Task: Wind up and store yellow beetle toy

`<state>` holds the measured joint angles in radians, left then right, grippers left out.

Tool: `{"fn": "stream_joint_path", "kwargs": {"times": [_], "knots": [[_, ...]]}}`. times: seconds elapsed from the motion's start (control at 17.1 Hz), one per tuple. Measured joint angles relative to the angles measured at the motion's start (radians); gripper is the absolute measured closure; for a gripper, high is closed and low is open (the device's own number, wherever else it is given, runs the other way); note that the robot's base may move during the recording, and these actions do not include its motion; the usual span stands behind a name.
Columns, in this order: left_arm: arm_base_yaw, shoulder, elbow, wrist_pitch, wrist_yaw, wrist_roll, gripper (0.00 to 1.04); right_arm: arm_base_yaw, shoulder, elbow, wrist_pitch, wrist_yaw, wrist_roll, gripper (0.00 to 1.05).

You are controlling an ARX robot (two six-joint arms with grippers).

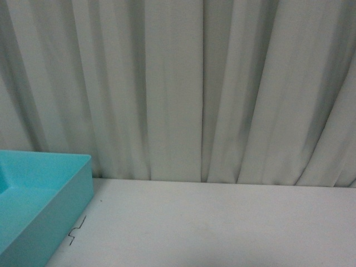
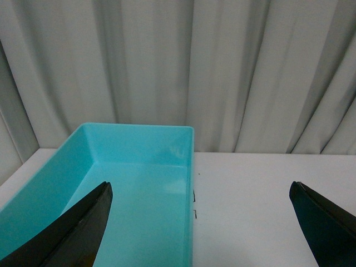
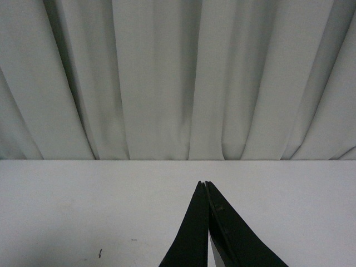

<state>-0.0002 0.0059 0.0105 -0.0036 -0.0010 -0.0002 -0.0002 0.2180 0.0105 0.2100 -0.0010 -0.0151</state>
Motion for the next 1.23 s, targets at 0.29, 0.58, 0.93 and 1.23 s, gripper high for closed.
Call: {"fn": "stream_joint_path", "kwargs": {"times": [0.29, 0.58, 0.93, 1.23], "knots": [[0.0, 0.0, 0.0, 0.0, 0.0, 0.0, 0.07, 0.0, -0.106, 0.001, -0.138, 0.001, 0.0, 1.03], [0.0, 0.0, 0.0, 0.001, 0.001, 0.0, 0.07, 0.0, -0.215, 0.001, -0.212, 0.001, 0.001, 1.03], [0.0, 0.0, 0.0, 0.0, 0.0, 0.0, 0.07, 0.0, -0.216, 0.0, -0.214, 0.002, 0.0, 0.64], [-0.022, 0.031, 0.042, -0.139, -0.066, -0.049, 0.07, 0.0, -0.216, 0.0, -0.214, 0.001, 0.001, 0.05]]}}
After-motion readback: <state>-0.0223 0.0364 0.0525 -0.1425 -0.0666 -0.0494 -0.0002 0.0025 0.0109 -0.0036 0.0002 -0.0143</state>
